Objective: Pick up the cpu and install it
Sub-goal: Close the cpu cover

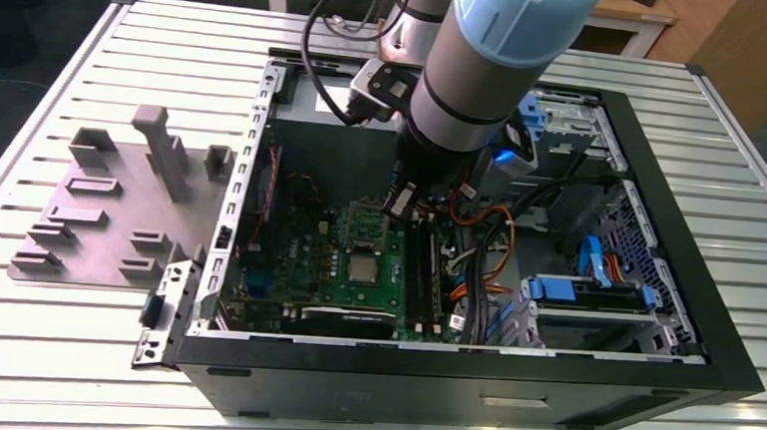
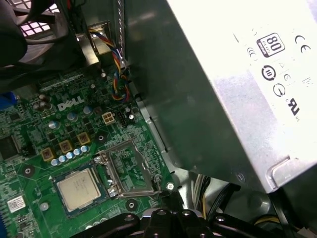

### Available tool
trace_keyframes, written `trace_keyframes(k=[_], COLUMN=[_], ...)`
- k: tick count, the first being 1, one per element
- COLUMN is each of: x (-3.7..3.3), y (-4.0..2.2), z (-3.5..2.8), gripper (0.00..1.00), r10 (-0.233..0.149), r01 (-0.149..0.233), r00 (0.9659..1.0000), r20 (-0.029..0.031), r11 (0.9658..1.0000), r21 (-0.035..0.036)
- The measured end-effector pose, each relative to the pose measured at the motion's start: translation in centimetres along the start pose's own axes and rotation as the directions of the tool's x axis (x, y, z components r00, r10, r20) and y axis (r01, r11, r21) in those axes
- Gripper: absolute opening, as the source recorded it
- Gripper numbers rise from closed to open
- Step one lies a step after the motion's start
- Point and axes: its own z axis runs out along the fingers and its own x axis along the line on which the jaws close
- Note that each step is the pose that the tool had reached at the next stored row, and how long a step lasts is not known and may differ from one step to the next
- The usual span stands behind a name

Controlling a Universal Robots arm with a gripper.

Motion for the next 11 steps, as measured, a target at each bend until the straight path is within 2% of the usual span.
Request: trace_keyframes(k=[4,11], x=[-0.02,0.05], y=[0.04,0.09], z=[-0.26,-0.59], gripper=[0.11,0.11], r10=[0.001,0.002], r01=[-0.001,-0.002], r00=[1.0000,0.9998], r20=[-0.0085,-0.0181], r11=[1.0000,1.0000], r21=[0.0045,0.0096])
